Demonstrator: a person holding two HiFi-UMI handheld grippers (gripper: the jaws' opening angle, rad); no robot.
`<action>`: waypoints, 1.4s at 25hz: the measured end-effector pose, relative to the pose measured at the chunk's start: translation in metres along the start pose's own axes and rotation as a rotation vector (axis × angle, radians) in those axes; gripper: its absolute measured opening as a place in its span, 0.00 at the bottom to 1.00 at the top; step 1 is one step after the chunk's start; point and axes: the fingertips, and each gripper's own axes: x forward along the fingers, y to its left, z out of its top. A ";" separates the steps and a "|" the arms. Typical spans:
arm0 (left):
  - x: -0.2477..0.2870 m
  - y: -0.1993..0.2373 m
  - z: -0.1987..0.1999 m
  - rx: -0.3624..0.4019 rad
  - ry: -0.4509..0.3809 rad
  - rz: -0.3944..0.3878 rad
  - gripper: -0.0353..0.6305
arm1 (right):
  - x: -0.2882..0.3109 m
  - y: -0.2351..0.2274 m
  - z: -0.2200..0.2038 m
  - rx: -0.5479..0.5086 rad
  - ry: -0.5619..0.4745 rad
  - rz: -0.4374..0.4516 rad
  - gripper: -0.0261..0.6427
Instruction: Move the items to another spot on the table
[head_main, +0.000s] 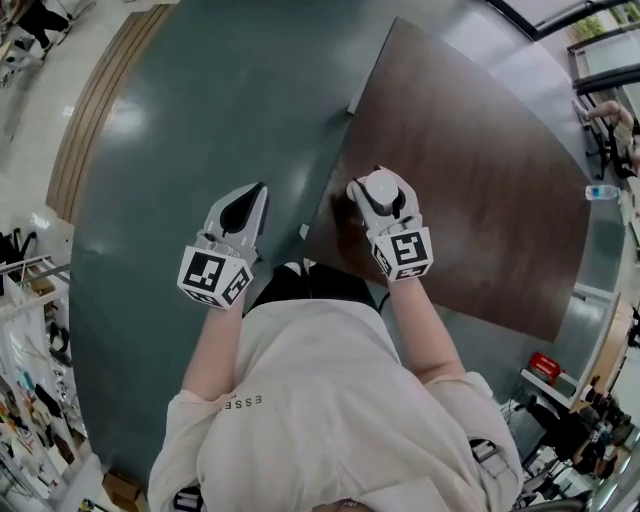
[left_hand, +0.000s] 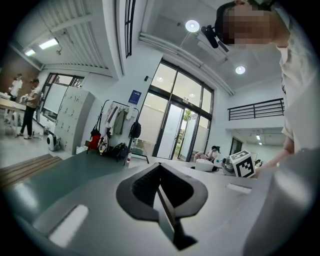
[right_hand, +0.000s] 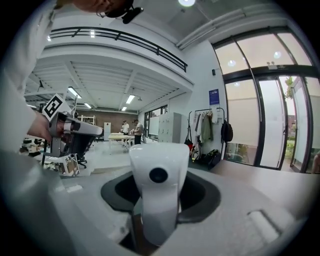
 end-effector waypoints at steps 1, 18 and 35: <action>0.002 -0.001 0.001 0.003 0.002 -0.014 0.08 | 0.000 -0.002 0.001 0.005 0.004 -0.013 0.30; -0.009 -0.011 0.001 -0.033 0.058 -0.125 0.08 | -0.036 -0.020 0.018 0.107 0.034 -0.235 0.49; -0.004 -0.194 -0.027 0.074 0.073 -0.312 0.08 | -0.240 -0.033 0.006 0.086 -0.060 -0.337 0.02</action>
